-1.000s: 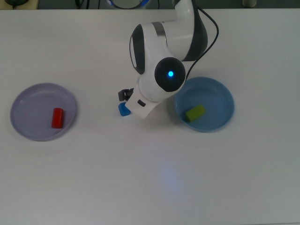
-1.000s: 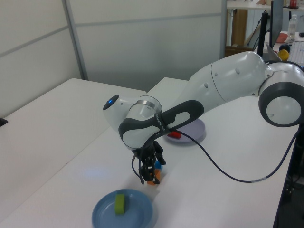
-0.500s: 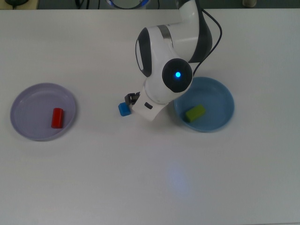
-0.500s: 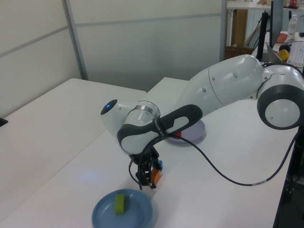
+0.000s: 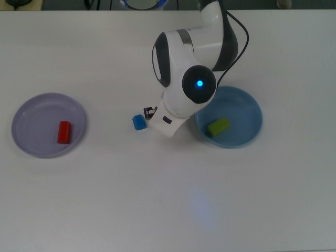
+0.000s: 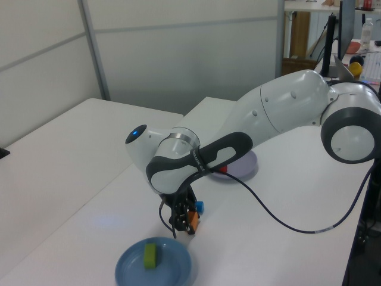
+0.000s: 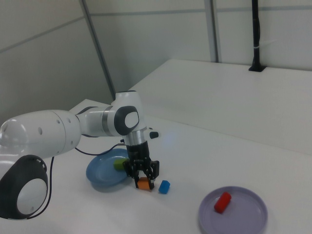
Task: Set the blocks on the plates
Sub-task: 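Lower the gripper onto the orange block and close on it, then carry the orange block onto the light blue plate and release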
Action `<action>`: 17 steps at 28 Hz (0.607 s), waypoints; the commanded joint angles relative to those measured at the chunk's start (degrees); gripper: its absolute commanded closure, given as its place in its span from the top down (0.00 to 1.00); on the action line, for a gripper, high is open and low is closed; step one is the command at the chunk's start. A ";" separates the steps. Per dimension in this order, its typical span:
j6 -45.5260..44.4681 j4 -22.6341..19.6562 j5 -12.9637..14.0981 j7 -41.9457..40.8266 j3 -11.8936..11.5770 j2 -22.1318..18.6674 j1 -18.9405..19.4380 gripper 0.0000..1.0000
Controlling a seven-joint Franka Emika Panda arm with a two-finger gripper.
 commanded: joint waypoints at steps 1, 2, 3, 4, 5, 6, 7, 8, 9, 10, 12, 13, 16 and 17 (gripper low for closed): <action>1.58 -0.21 -0.59 -0.72 -0.57 -0.10 -0.27 0.00; 1.58 -0.21 -0.50 -0.72 -0.57 -0.10 -0.27 0.00; 1.58 -0.13 -0.50 -0.72 -0.57 -0.10 -0.27 0.00; 1.58 -0.12 -0.33 -0.72 -0.57 -0.19 -0.27 0.00; 1.58 -0.12 -0.15 -0.72 -0.57 -0.28 -0.27 0.00; 1.58 -0.12 -0.15 -0.72 -0.57 -0.45 -0.27 0.00; 1.50 -0.12 0.11 -0.63 -0.66 -0.89 -0.36 0.00; 1.58 -0.04 0.20 -0.63 -0.66 -1.16 -0.45 0.00; 1.58 -0.04 0.20 -0.63 -0.66 -1.42 -0.54 0.00; 1.58 -0.04 0.20 -0.63 -0.66 -1.77 -0.80 0.00; 1.50 -0.04 0.29 -0.54 -0.66 -2.21 -0.89 0.00; 1.50 0.22 0.20 -0.28 -0.58 -3.00 -0.89 0.00; 1.06 1.46 0.46 0.07 0.04 -4.14 -0.80 0.00; 0.97 1.46 0.72 0.16 0.13 -4.58 -0.63 0.00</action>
